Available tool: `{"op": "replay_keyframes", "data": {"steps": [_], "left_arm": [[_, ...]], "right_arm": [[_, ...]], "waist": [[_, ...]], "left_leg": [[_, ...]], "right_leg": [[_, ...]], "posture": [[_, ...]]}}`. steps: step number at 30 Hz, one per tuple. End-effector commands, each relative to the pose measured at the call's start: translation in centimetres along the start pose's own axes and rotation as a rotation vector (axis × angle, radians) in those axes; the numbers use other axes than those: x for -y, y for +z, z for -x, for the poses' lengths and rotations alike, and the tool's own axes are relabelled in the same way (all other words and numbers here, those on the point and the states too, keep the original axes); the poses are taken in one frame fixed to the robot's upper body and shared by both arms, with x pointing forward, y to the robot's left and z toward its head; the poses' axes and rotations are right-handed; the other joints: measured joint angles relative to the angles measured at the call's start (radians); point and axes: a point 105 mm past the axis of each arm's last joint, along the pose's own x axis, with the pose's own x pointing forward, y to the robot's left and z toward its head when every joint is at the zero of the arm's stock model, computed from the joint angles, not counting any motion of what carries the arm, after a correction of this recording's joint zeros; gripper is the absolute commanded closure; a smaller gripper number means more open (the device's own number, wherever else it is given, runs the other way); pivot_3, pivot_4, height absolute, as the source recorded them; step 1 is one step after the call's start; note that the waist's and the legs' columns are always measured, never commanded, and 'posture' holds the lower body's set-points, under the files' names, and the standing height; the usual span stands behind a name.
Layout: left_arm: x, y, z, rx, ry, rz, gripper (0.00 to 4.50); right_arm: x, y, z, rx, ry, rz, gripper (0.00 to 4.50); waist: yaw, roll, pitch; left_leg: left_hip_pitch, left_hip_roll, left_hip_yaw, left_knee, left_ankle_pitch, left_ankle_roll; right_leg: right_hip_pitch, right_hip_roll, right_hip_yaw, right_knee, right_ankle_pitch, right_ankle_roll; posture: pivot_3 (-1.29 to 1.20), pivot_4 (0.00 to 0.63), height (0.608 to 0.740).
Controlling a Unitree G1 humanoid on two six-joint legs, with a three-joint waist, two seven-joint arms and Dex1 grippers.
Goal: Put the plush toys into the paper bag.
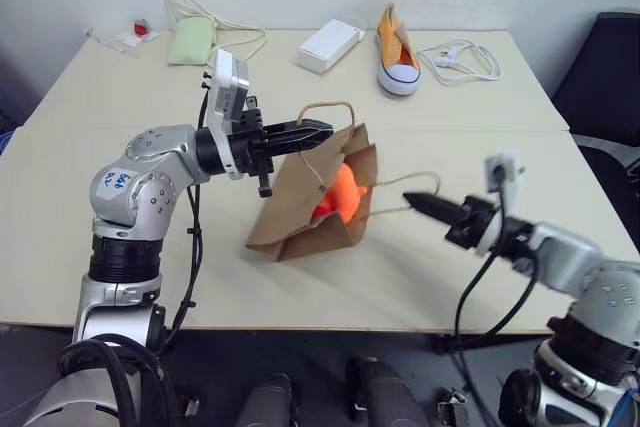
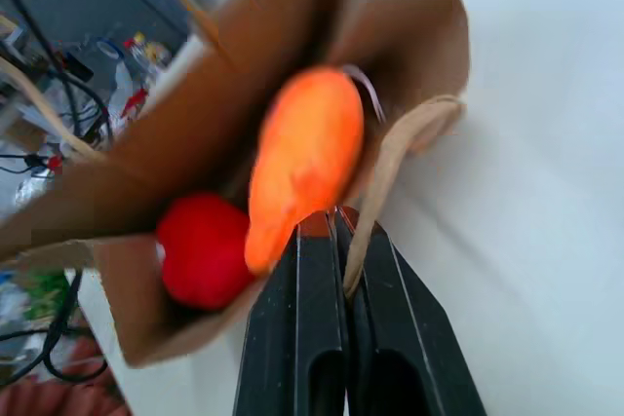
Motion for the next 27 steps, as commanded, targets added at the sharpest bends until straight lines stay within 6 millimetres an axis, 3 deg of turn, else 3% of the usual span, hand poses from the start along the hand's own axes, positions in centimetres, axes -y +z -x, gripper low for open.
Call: {"op": "replay_keyframes", "data": {"steps": [1,8,12,16,22,27], "left_arm": [[-1.6,1.7,-0.8,0.078,0.084,-0.067,4.5],[-2.2,0.2,-3.1,0.082,0.101,-0.066,4.5],[-2.5,0.0,-3.4,0.086,0.104,-0.056,4.5],[-2.3,0.3,-3.1,0.109,0.097,-0.028,4.5],[-2.0,3.1,-3.0,0.183,0.065,-0.008,4.5],[-1.9,4.2,-3.4,0.193,0.047,-0.034,4.5]], "right_arm": [[-4.6,5.9,1.2,0.13,0.145,0.233,4.46],[-5.8,6.4,-1.9,0.139,0.065,0.358,4.46],[-4.5,4.4,-2.8,0.055,-0.039,0.467,4.46],[-3.4,3.8,-2.5,0.057,-0.089,0.49,4.46],[-4.2,6.5,-0.9,0.161,-0.062,0.507,4.46],[-3.8,7.4,-0.4,0.182,-0.079,0.496,4.46]], "waist": [[0.001,0.003,0.002],[0.0,0.001,0.001],[0.002,0.001,0.001],[0.013,0.001,0.001],[0.023,0.001,0.001],[0.025,0.001,0.001]], "left_leg": [[0.0,-0.001,0.0,0.001,0.0,0.001],[0.0,-0.001,0.002,-0.001,0.001,0.001],[-0.001,0.0,0.002,-0.001,0.001,0.001],[-0.001,-0.001,0.002,-0.001,0.001,0.001],[-0.001,-0.001,0.002,0.0,0.001,0.001],[-0.001,-0.001,0.002,0.0,0.001,0.001]], "right_leg": [[0.0,-0.001,0.0,0.0,0.0,0.0],[-0.001,-0.001,0.001,-0.001,0.0,0.0],[-0.002,0.0,0.001,0.0,0.0,0.0],[-0.002,-0.001,0.002,-0.001,0.0,0.001],[-0.002,-0.001,0.002,0.0,0.0,0.001],[-0.001,-0.001,0.001,-0.001,0.0,0.001]], "posture": [[0.0,0.15,0.74],[0.0,0.15,0.74],[0.0,0.15,0.74],[0.0,0.15,0.74],[0.0,0.15,0.74],[0.0,0.15,0.74]]}}
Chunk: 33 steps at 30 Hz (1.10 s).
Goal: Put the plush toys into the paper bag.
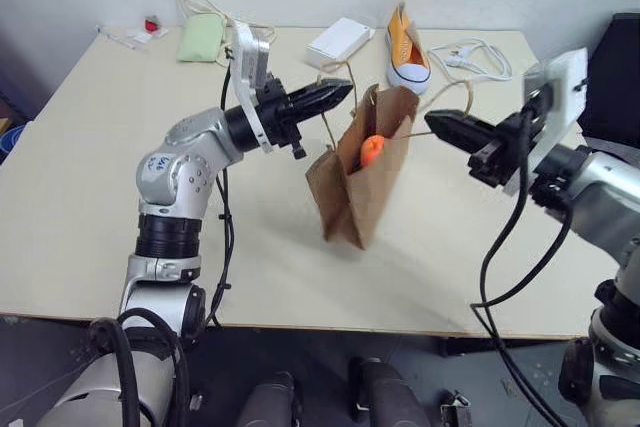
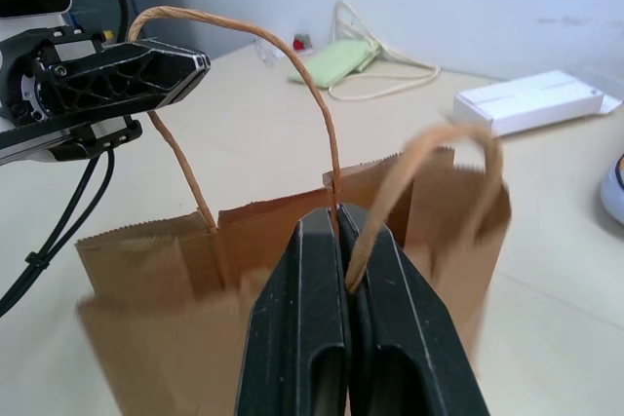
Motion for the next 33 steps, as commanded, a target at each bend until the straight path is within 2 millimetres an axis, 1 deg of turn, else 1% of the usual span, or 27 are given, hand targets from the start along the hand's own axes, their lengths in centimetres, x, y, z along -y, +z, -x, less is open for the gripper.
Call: {"op": "replay_keyframes", "data": {"steps": [1,2,5,8,9,10,12,13,14,16,19,22,24,27,28,30,33], "left_arm": [[0.9,1.6,-0.7,0.018,-0.046,-0.07,4.5],[1.0,1.2,-0.7,0.0,-0.051,-0.074,4.5],[1.2,-1.0,-0.2,-0.084,-0.056,-0.089,4.5],[1.2,-2.1,0.6,-0.127,-0.053,-0.093,4.5],[1.2,-2.2,0.8,-0.127,-0.047,-0.087,4.1],[1.2,-2.0,1.0,-0.123,-0.043,-0.082,3.89],[1.3,-1.4,1.5,-0.108,-0.032,-0.082,3.25],[1.3,-1.0,1.8,-0.101,-0.024,-0.083,3.0],[1.4,-0.6,2.2,-0.094,-0.019,-0.083,2.62],[1.6,0.1,3.1,-0.091,-0.006,-0.088,1.99],[2.1,0.6,4.3,-0.096,0.014,-0.088,1.0],[2.6,0.8,6.1,-0.116,0.055,-0.075,0.04],[2.8,0.6,7.1,-0.139,0.085,-0.066,0.02],[2.7,-0.5,8.6,-0.19,0.13,-0.055,0.02],[2.7,-0.7,8.9,-0.202,0.135,-0.054,0.02],[3.0,-2.0,9.3,-0.237,0.135,-0.047,0.02],[4.2,-3.7,8.9,-0.231,0.063,0.008,0.0]], "right_arm": [[0.3,0.8,0.4,0.034,-0.012,0.018,4.46],[0.2,0.4,0.3,0.02,-0.013,0.02,4.46],[-0.4,-0.8,-0.2,-0.011,-0.002,0.014,4.46],[-1.2,-1.4,-0.8,-0.016,0.022,0.003,4.46],[-1.5,-1.5,-1.0,-0.011,0.032,-0.01,4.08],[-1.7,-1.5,-1.2,-0.004,0.039,-0.023,3.84],[-2.1,-1.4,-1.2,0.005,0.059,-0.043,3.16],[-2.3,-1.4,-1.1,0.005,0.069,-0.044,2.88],[-2.4,-1.4,-0.9,0.001,0.076,-0.042,2.46],[-2.4,-1.5,-0.1,-0.017,0.079,-0.036,1.77],[-2.3,-1.9,1.3,-0.06,0.081,-0.019,0.71],[-1.9,-2.2,2.7,-0.115,0.071,-0.006,0.7],[-1.4,-2.3,3.5,-0.145,0.057,-0.003,0.7],[-0.8,-3.0,4.6,-0.2,0.032,0.008,0.7],[-0.7,-3.2,4.7,-0.213,0.028,0.015,0.7],[-0.8,-4.7,4.7,-0.265,0.026,0.04,0.7],[-1.0,-6.8,3.6,-0.281,0.017,0.029,1.32]], "waist": [[-0.001,0.0,0.0],[-0.001,0.0,0.0],[-0.001,0.0,0.0],[-0.005,0.0,0.0],[-0.005,0.0,0.0],[-0.004,0.0,0.0],[-0.003,0.0,0.0],[-0.003,0.0,0.0],[-0.002,0.0,0.0],[-0.001,0.0,0.0],[0.001,0.0,0.0],[0.0,0.0,0.0],[-0.001,0.0,0.0],[-0.001,0.0,0.0],[-0.001,0.0,0.0],[0.0,0.0,0.0],[0.0,-0.001,0.0]], "left_leg": [[0.0,0.0,0.0,0.0,0.0,0.0],[0.0,0.0,0.0,0.0,0.0,0.0],[0.0,0.0,0.0,0.0,0.0,0.0],[0.0,0.0,0.001,0.0,0.0,0.0],[0.0,0.0,0.001,0.0,0.0,0.0],[0.0,0.001,0.0,0.0,0.0,0.0],[0.0,0.001,0.0,0.0,0.0,0.0],[0.0,0.001,0.0,0.0,0.0,0.0],[0.0,0.001,0.0,0.0,0.0,0.0],[0.0,0.001,0.0,0.0,0.0,0.0],[0.0,0.001,-0.002,0.0,0.0,0.0],[0.0,0.001,-0.001,0.0,0.0,0.0],[0.0,0.001,-0.001,0.0,0.0,0.0],[0.001,0.001,-0.001,0.0,0.0,0.0],[0.002,0.001,-0.001,0.0,0.0,0.0],[0.002,0.001,-0.001,0.0,0.0,0.0],[0.002,0.001,-0.001,0.0,0.0,0.0]], "right_leg": [[0.0,0.0,0.0,0.0,0.0,0.0],[0.0,0.0,0.0,0.0,0.0,0.0],[0.0,0.0,0.0,0.0,0.0,0.0],[0.0,0.0,0.001,0.0,0.0,0.0],[0.0,0.0,0.001,0.001,0.0,0.0],[0.0,0.001,0.001,0.001,0.0,0.0],[0.0,0.001,0.0,0.001,0.0,0.0],[0.0,0.0,0.001,0.001,0.0,0.0],[0.0,0.0,0.001,0.0,0.0,0.0],[0.0,0.0,0.0,0.0,0.0,0.0],[0.0,0.0,0.0,0.0,0.0,0.0],[0.002,0.0,0.0,-0.001,0.0,0.0],[0.002,0.0,0.0,-0.001,0.0,0.0],[0.002,0.0,0.0,-0.001,0.0,0.0],[0.003,0.0,0.0,-0.001,0.0,0.0],[0.003,0.0,0.0,-0.001,0.0,0.0],[0.004,0.0,0.0,-0.001,0.0,0.0]], "posture": [[0.0,0.15,0.74],[0.0,0.15,0.74],[0.0,0.15,0.74],[0.0,0.15,0.74],[0.0,0.15,0.74],[0.0,0.15,0.74],[0.0,0.15,0.74],[0.0,0.15,0.74],[0.0,0.15,0.74],[0.0,0.15,0.74],[0.0,0.15,0.74],[0.0,0.15,0.74],[0.0,0.15,0.74],[0.0,0.15,0.74],[0.0,0.15,0.74],[0.0,0.15,0.74],[0.0,0.15,0.74]]}}
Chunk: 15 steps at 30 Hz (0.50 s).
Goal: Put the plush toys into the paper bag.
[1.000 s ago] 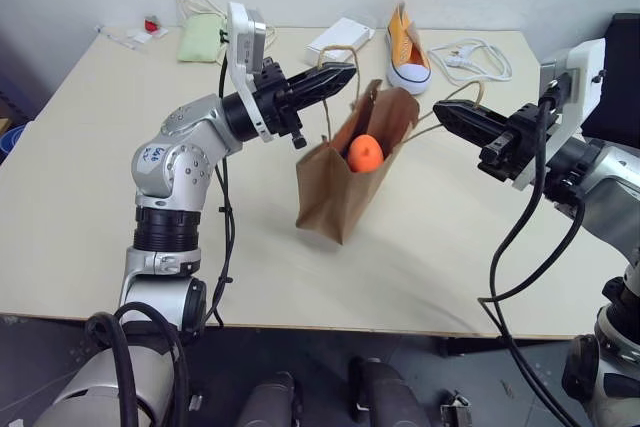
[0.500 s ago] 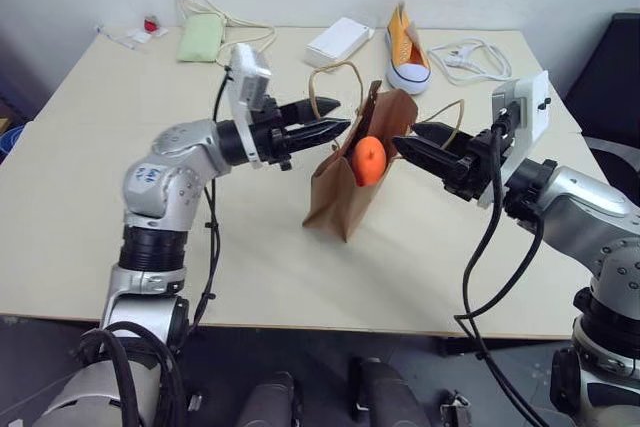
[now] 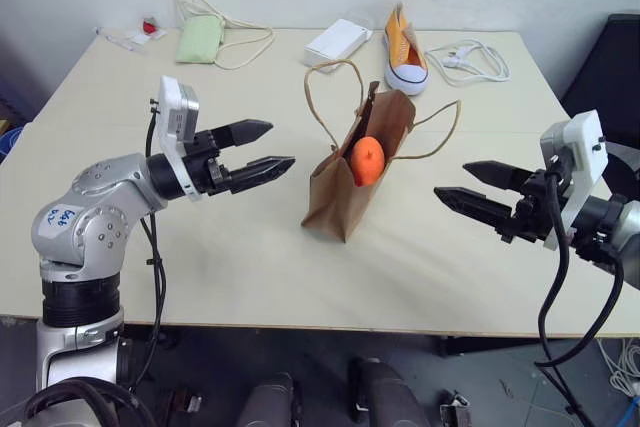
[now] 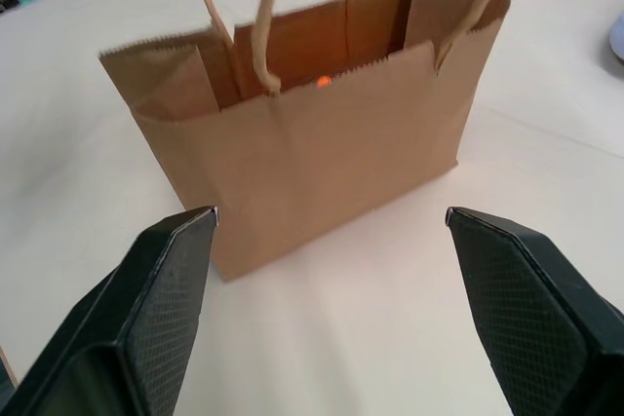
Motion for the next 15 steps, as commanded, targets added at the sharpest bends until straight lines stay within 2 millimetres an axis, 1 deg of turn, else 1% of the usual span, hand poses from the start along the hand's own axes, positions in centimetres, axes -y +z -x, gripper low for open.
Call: {"op": "replay_keyframes", "data": {"steps": [1,2,5,6,7,8,9,11,15], "left_arm": [[2.2,-0.5,-0.9,0.019,-0.125,-0.012,0.0],[2.4,-0.7,-1.1,0.019,-0.137,-0.007,0.0],[2.3,-2.3,-2.3,-0.01,-0.153,-0.016,0.0],[2.0,-3.0,-3.0,-0.022,-0.141,-0.028,0.0],[1.8,-3.4,-3.4,-0.03,-0.132,-0.038,0.0],[1.4,-3.9,-3.8,-0.047,-0.114,-0.06,0.0],[0.9,-4.6,-4.0,-0.073,-0.09,-0.103,0.0],[0.7,-5.3,-4.3,-0.083,-0.09,-0.13,0.0],[1.8,-5.1,-5.0,-0.042,-0.148,-0.101,0.0]], "right_arm": [[-0.6,-0.7,-1.7,0.027,0.006,0.024,1.66],[-0.5,-0.9,-2.1,0.03,0.003,0.019,1.98],[-0.8,-1.9,-4.5,0.018,-0.001,0.044,3.1],[-0.8,-2.2,-5.8,0.008,-0.005,0.074,3.48],[-0.9,-2.4,-6.7,0.0,-0.008,0.098,3.81],[-1.0,-2.6,-7.4,-0.001,-0.007,0.111,4.25],[-1.2,-2.6,-8.0,0.001,0.003,0.125,4.48],[-1.3,-2.7,-8.9,0.003,0.011,0.14,4.48],[-1.5,-2.8,-10.1,0.012,0.022,0.158,4.48]], "waist": [[0.0,-0.001,0.0],[0.0,-0.001,0.0],[-0.001,-0.001,0.0],[-0.001,-0.001,0.0],[-0.001,-0.001,0.0],[-0.001,-0.001,0.0],[-0.001,-0.001,0.0],[-0.001,-0.001,0.0],[0.001,-0.001,0.0]], "left_leg": [[0.0,0.0,0.0,0.0,0.0,0.0],[0.0,0.0,0.0,0.0,0.0,0.0],[0.0,0.0,0.0,0.0,0.0,0.0],[0.0,0.0,0.0,0.0,0.0,0.0],[0.0,0.0,0.0,0.001,0.0,0.0],[0.001,0.0,0.001,0.001,0.0,0.0],[0.0,-0.001,0.001,0.002,0.0,0.0],[0.0,0.0,0.001,0.001,0.0,0.0],[-0.002,0.0,0.001,0.001,0.0,0.0]], "right_leg": [[0.0,0.0,0.0,0.0,0.0,0.0],[0.0,0.0,0.0,0.0,0.0,0.0],[0.0,0.0,0.0,0.0,0.0,0.0],[0.0,0.0,0.0,0.0,0.0,0.0],[0.0,0.0,0.0,0.0,0.0,0.0],[0.0,0.0,0.0,0.0,0.0,0.0],[-0.001,0.0,0.0,0.0,0.0,0.0],[-0.001,0.001,0.0,0.0,0.0,0.0],[-0.002,0.0,0.0,0.0,0.0,0.0]], "posture": [[0.0,0.15,0.74],[0.0,0.15,0.74],[0.0,0.15,0.74],[0.0,0.15,0.74],[0.0,0.15,0.74],[0.0,0.15,0.74],[0.0,0.15,0.74],[0.0,0.15,0.74],[0.0,0.15,0.74]]}}
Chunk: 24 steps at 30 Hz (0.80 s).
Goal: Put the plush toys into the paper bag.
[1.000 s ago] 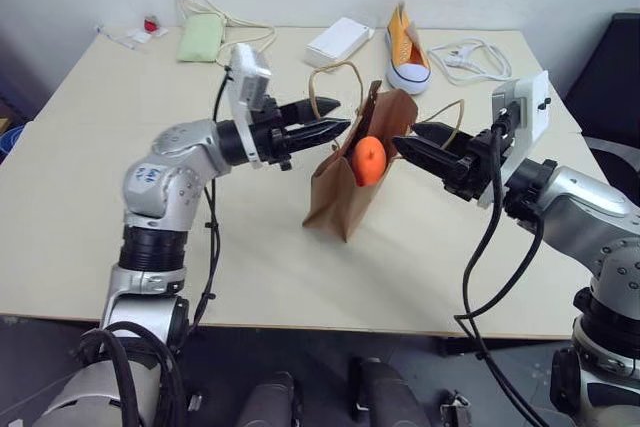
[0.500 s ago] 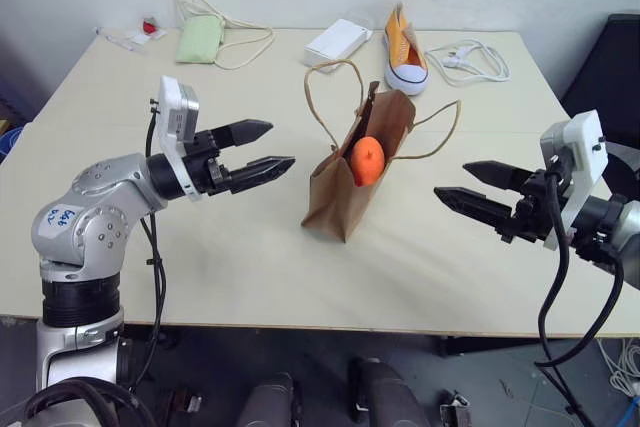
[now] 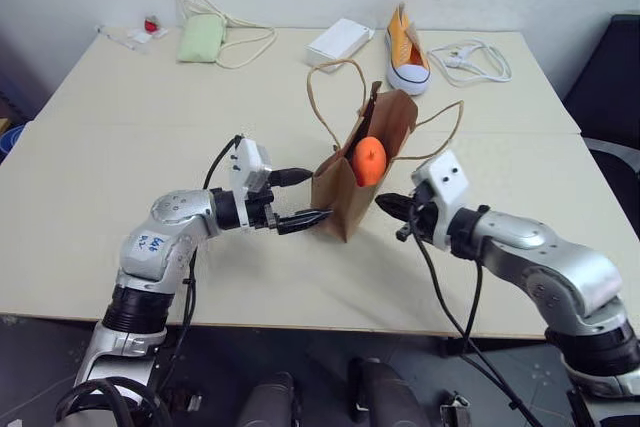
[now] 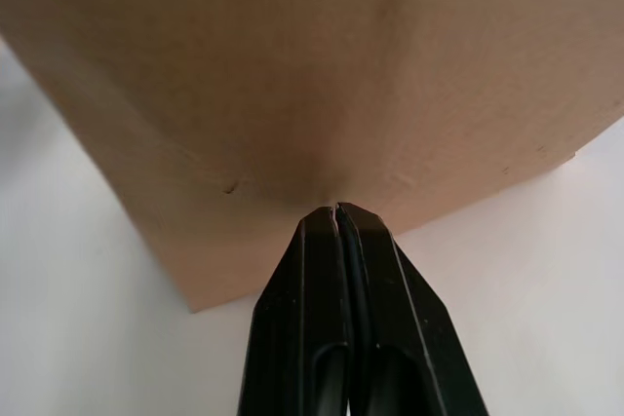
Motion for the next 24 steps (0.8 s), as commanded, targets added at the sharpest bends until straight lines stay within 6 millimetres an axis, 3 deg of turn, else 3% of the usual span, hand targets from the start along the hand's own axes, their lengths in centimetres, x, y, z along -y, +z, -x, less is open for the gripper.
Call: {"op": "replay_keyframes", "data": {"steps": [1,18,21,24], "left_arm": [[0.7,1.3,-0.6,0.051,-0.04,-0.041,0.0],[-1.1,0.1,-4.0,0.073,0.116,-0.05,0.0],[-1.4,0.0,-4.4,0.075,0.142,-0.047,0.64],[-1.5,-0.2,-4.4,0.071,0.146,-0.047,1.56]], "right_arm": [[-0.3,1.2,-0.6,0.054,0.013,0.049,4.48],[-1.7,1.7,-3.3,0.104,0.074,0.063,4.48],[-1.8,1.7,-3.3,0.112,0.074,0.064,4.5],[-1.8,1.8,-3.2,0.126,0.073,0.065,4.5]], "waist": [[0.0,0.0,0.0],[-0.001,0.0,0.0],[-0.001,0.0,0.0],[-0.003,0.0,0.0]], "left_leg": [[0.0,0.0,0.0,0.0,0.0,0.0],[0.0,0.0,0.0,0.001,0.0,0.0],[0.0,0.0,0.0,0.001,0.0,0.0],[0.001,0.0,0.0,0.001,0.0,0.0]], "right_leg": [[0.0,0.0,0.0,0.0,0.0,0.0],[0.001,0.0,0.0,0.001,0.0,0.0],[0.001,0.0,0.0,0.001,0.0,0.0],[0.0,0.0,-0.001,0.002,0.0,0.0]], "posture": [[0.0,0.15,0.74],[0.0,0.15,0.74],[0.0,0.15,0.74],[0.0,0.15,0.74]]}}
